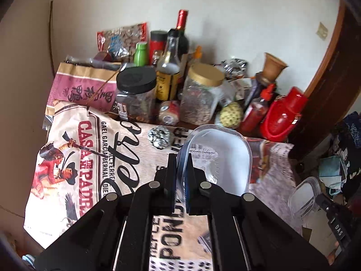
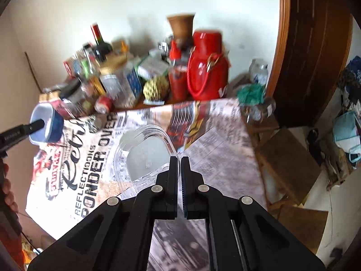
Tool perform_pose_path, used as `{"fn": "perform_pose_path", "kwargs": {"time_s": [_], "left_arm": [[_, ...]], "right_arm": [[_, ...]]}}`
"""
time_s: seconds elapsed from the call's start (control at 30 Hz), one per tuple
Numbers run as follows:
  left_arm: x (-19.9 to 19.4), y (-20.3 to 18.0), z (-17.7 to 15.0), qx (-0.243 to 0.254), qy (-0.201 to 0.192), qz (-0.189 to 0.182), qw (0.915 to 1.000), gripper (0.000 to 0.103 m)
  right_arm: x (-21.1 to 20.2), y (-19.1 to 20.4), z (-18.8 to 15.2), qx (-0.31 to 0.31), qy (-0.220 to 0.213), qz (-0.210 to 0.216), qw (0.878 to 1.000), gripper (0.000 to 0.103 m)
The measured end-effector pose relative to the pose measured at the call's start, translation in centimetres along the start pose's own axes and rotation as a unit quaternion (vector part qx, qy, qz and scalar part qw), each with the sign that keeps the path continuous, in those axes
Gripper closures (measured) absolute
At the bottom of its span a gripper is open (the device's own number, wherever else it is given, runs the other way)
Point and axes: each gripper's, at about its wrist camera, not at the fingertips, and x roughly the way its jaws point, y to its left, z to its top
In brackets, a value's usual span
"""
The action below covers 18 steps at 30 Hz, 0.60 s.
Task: Collect trash
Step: 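Lift and carry the cup and clear container with both grippers toward the bucket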
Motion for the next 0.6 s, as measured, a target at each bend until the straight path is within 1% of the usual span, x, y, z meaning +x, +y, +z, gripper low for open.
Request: {"fn": "perform_pose_path", "kwargs": {"time_s": [0.13, 0.3, 0.47, 0.6], "left_arm": [[-4.4, -2.8, -2.1, 0.005, -0.027, -0.002, 0.9996, 0.098], [-9.4, -5.6, -5.3, -0.003, -0.052, -0.006, 0.9986, 0.098], [-14.5, -7.8, -8.2, -0.004, -0.073, -0.011, 0.9973, 0.099], [-17.8, -8.7, -9.7, 0.008, -0.085, -0.014, 0.9963, 0.099]], "right_arm": [[-3.6, -1.2, -0.3, -0.013, -0.04, 0.014, 0.999, 0.1], [-7.9, -2.6, -1.1, -0.034, -0.083, 0.034, 0.995, 0.1], [-11.5, -3.1, -2.0, -0.05, -0.108, 0.057, 0.991, 0.1], [-14.0, -3.1, -3.1, -0.059, -0.121, 0.069, 0.988, 0.1]]}}
